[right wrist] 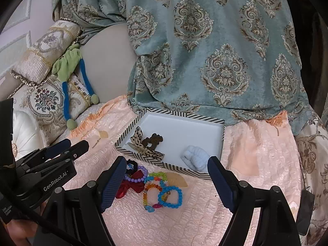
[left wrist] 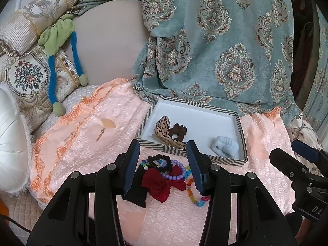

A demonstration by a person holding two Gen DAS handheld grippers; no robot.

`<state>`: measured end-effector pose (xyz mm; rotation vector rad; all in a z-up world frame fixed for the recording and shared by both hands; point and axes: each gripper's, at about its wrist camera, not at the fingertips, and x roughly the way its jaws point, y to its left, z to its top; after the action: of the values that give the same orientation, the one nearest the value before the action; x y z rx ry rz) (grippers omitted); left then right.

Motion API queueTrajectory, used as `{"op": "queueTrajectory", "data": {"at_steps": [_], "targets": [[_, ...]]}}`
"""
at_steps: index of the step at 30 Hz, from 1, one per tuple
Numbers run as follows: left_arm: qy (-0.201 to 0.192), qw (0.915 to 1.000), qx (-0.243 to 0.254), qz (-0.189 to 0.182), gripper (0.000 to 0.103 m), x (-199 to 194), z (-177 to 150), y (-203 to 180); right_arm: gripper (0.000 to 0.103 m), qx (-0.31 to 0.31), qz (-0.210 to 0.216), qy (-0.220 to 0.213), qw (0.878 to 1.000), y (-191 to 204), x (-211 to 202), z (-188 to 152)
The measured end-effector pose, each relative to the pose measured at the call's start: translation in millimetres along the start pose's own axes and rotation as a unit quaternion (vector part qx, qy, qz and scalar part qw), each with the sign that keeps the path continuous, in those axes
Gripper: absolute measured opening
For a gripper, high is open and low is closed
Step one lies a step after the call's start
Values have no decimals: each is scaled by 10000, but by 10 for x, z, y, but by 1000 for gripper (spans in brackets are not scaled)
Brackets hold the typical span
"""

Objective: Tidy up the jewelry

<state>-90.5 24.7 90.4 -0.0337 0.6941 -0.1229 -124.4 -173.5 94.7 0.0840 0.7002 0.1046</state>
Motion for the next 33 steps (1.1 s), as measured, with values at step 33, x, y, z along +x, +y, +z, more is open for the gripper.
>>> {"op": "queueTrajectory", "data": {"at_steps": [33], "targets": [[1224,9870,-880,-559,47,502,-180,597,64,-215,378,446,9981,-56,438,-262]]}}
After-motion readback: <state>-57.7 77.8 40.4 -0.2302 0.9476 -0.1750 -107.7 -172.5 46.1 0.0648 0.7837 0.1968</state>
